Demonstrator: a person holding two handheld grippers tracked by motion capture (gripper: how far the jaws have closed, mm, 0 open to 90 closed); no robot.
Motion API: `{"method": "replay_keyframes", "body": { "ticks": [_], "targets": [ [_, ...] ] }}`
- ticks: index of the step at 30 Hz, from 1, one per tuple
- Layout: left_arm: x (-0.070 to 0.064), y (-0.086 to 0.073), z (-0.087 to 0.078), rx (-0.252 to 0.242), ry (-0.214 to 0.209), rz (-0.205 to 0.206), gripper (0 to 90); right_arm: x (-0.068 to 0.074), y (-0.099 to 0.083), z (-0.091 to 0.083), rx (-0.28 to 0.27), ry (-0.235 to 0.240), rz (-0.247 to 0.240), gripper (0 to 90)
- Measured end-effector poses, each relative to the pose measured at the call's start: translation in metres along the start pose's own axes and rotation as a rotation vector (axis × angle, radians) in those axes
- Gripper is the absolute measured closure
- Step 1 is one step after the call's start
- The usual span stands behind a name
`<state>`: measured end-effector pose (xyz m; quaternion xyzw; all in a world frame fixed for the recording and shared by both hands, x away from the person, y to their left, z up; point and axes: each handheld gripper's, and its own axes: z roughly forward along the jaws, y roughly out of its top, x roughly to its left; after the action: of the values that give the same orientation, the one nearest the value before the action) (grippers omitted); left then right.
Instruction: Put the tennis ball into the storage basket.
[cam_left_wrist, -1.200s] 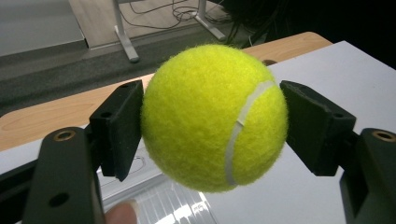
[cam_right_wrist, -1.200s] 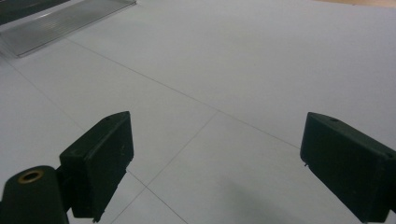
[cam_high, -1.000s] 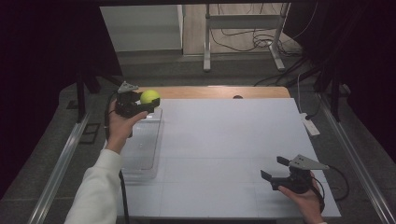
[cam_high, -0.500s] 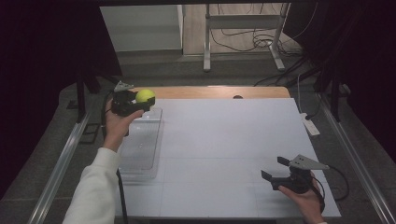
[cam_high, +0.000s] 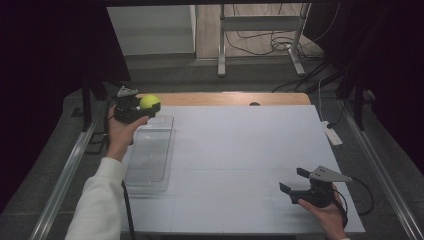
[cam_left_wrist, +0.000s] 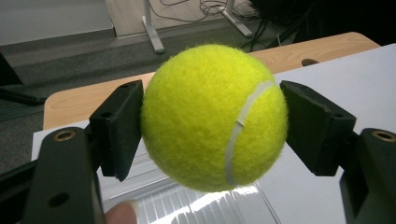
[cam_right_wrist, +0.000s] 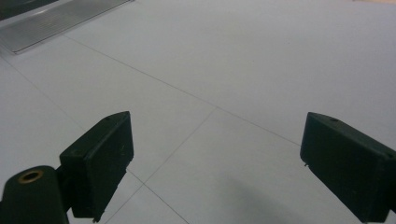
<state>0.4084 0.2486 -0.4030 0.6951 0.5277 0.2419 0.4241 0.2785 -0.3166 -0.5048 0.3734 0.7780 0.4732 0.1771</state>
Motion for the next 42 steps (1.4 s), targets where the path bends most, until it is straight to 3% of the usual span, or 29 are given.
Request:
{"method": "replay_keyframes", "body": {
  "ticks": [20,42],
  "targets": [
    [0.016,0.0,0.006,0.032,0.043,-0.021,26.6,0.0,0.0,0.001,0.0,0.001,0.002,9.8],
    [0.037,-0.016,0.016,0.111,0.097,-0.055,26.5,0.001,0.0,0.002,0.009,-0.002,-0.001,9.9]
  ]
}}
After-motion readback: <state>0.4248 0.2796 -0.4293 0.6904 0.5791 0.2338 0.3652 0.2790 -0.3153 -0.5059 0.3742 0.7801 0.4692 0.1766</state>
